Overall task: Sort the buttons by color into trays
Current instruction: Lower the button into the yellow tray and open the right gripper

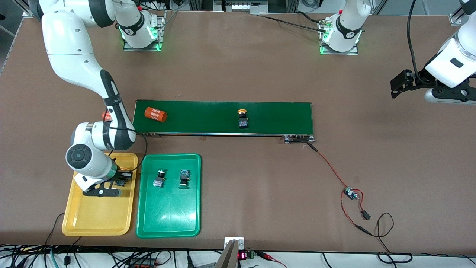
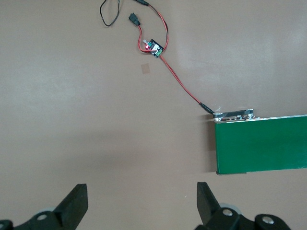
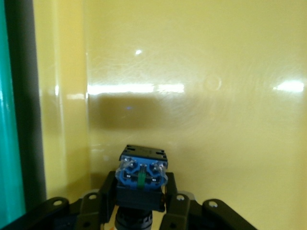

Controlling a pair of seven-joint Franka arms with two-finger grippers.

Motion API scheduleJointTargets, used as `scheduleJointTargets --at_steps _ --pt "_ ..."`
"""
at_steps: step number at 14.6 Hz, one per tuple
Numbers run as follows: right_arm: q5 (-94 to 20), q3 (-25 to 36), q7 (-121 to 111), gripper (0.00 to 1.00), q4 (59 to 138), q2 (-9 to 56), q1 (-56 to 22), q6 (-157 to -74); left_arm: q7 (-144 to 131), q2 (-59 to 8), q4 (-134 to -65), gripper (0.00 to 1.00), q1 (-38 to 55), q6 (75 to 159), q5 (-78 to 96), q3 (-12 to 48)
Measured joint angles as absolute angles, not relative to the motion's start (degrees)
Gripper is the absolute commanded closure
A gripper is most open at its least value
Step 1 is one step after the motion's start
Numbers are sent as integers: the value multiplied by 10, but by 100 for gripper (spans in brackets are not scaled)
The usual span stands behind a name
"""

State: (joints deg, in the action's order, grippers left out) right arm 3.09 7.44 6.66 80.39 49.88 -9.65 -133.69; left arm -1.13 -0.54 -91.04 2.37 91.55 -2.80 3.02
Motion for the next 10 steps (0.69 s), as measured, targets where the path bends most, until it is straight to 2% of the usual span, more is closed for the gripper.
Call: scheduleJointTargets --at_steps 3,7,10 --pt "31 70 59 0 797 495 -94 -1326 -11 -5 -910 0 23 914 -28 30" --pt "30 62 80 0 786 436 -123 -1234 -11 -6 -909 0 24 911 -28 30" --pt "22 58 122 0 787 382 -177 -1157 -11 -7 -909 0 24 911 -28 32"
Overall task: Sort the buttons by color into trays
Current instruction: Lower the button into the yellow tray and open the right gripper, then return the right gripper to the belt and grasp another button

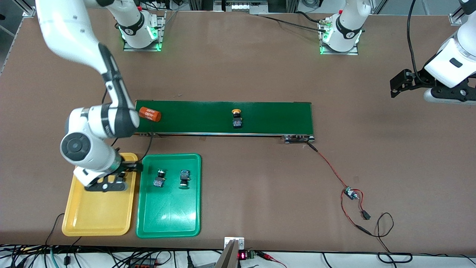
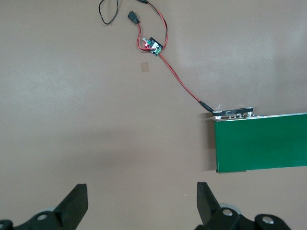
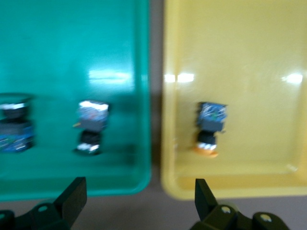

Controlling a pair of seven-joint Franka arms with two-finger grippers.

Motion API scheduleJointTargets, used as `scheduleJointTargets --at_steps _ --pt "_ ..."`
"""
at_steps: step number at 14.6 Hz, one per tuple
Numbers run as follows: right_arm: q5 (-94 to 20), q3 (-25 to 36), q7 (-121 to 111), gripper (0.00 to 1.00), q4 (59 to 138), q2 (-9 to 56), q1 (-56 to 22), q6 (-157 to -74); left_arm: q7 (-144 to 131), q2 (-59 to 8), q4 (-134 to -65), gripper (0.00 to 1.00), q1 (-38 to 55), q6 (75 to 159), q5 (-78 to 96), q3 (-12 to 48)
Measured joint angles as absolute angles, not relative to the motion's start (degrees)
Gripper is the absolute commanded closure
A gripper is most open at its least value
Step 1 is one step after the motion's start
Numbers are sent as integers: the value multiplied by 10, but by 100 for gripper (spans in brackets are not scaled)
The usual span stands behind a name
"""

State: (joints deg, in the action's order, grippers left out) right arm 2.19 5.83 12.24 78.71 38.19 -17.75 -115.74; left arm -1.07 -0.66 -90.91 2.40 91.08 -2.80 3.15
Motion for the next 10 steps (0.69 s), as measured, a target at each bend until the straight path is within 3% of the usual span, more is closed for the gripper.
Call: scheduleJointTargets --at_steps 4,10 --pt "-2 54 186 0 789 353 -256 -1082 -11 -7 -904 0 24 911 -28 31" --pt "-46 51 304 0 796 353 -386 -1081 -11 -10 -899 0 24 911 -28 31"
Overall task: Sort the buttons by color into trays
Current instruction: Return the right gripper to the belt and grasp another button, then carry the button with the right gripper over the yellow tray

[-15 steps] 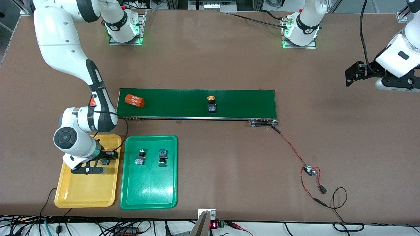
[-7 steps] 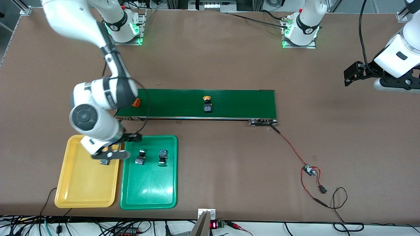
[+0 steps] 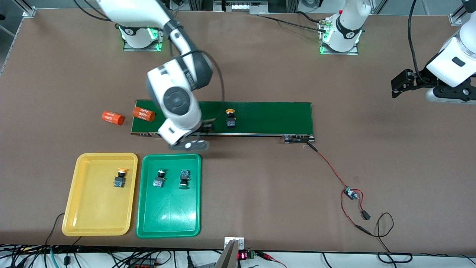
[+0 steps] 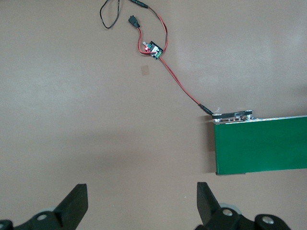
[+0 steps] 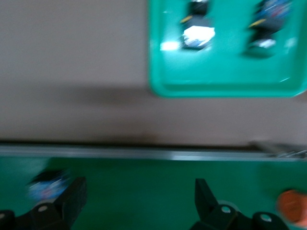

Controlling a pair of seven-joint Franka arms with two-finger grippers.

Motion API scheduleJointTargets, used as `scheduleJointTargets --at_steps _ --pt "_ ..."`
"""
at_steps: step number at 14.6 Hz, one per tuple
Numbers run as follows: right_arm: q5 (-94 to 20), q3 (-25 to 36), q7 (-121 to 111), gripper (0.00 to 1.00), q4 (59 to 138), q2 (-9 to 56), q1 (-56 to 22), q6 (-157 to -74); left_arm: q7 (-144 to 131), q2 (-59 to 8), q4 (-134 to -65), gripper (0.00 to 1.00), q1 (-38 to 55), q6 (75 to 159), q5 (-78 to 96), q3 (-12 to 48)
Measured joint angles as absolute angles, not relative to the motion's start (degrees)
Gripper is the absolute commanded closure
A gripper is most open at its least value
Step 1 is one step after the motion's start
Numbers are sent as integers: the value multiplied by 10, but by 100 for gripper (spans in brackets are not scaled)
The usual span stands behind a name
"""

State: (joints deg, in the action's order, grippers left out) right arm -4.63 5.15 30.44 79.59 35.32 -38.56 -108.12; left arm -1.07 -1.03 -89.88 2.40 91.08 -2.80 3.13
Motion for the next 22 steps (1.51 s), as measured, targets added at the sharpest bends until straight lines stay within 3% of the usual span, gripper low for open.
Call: scheduleJointTargets --at_steps 13,18,19,22 --pt "-83 52 305 0 805 400 -440 -1103 -11 -12 -897 0 24 911 -28 32" --pt "-83 52 308 52 816 412 -441 -1129 -11 -12 -897 0 24 911 -28 33" --pt "-83 52 308 83 819 412 -441 -1134 -11 -12 -897 0 24 911 -28 33" --pt "-83 54 339 88 823 413 -441 -1137 -11 -12 -897 0 25 911 -28 33"
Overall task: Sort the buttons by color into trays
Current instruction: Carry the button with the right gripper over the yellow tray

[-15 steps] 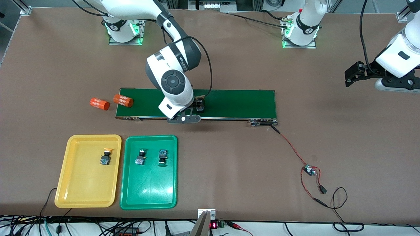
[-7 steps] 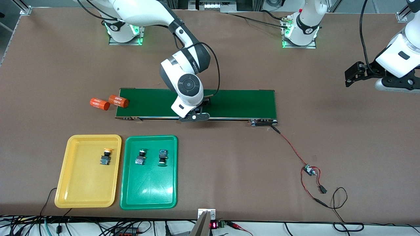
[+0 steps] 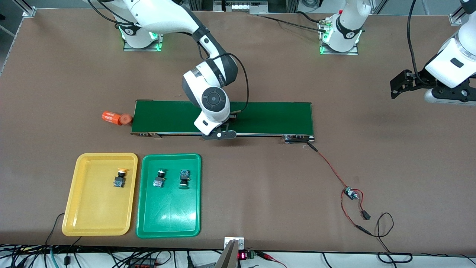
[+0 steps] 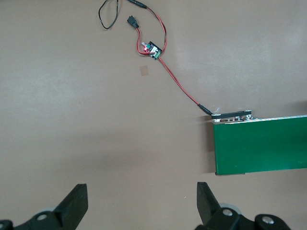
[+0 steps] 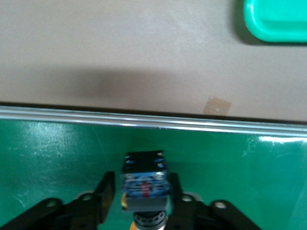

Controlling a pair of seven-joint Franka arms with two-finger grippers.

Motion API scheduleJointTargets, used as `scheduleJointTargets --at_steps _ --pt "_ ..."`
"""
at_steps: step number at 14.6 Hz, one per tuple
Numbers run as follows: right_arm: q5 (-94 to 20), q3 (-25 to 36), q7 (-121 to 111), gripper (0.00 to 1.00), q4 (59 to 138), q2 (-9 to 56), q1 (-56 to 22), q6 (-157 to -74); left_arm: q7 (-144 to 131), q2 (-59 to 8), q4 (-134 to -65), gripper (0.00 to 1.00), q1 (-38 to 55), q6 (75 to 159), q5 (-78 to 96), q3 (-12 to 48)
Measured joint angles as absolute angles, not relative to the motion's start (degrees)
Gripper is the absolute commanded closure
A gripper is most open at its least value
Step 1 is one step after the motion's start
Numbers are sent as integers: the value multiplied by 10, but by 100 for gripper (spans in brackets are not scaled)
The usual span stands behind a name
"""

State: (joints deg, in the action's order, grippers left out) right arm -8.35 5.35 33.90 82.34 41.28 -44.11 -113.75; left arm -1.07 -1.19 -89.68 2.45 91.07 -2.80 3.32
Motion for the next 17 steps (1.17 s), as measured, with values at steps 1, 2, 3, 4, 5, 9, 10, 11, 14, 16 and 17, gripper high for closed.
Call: scheduleJointTargets --at_steps 1,2,3,4,5,9,10,11,14,16,17 --pt "-83 54 350 94 824 413 -441 -1137 -11 -12 -897 0 25 911 -28 33" --pt "-83 54 357 98 823 412 -441 -1138 -11 -12 -897 0 25 911 -28 33" --pt "-83 54 359 100 823 412 -441 -1141 -11 -12 -897 0 25 910 -28 33" --pt "-83 56 360 100 821 410 -441 -1144 -11 -12 -897 0 25 910 -28 34" --pt "-83 58 360 100 817 410 -441 -1145 -11 -12 -897 0 25 909 -28 34" --pt "-83 93 360 100 775 401 -423 -1129 -10 -12 -896 0 26 909 -28 34" --pt "-83 99 359 100 757 398 -406 -1113 -10 -12 -896 0 26 909 -28 34" --pt "-81 105 359 100 737 395 -385 -1097 -10 -12 -896 0 26 909 -28 34" --pt "-74 142 334 100 703 390 -333 -1070 -10 -12 -896 0 26 908 -28 34" --pt "-73 161 287 100 702 392 -297 -1069 -10 -12 -896 0 26 908 -28 36" --pt "-73 164 262 100 702 393 -275 -1068 -10 -12 -896 0 26 908 -28 40"
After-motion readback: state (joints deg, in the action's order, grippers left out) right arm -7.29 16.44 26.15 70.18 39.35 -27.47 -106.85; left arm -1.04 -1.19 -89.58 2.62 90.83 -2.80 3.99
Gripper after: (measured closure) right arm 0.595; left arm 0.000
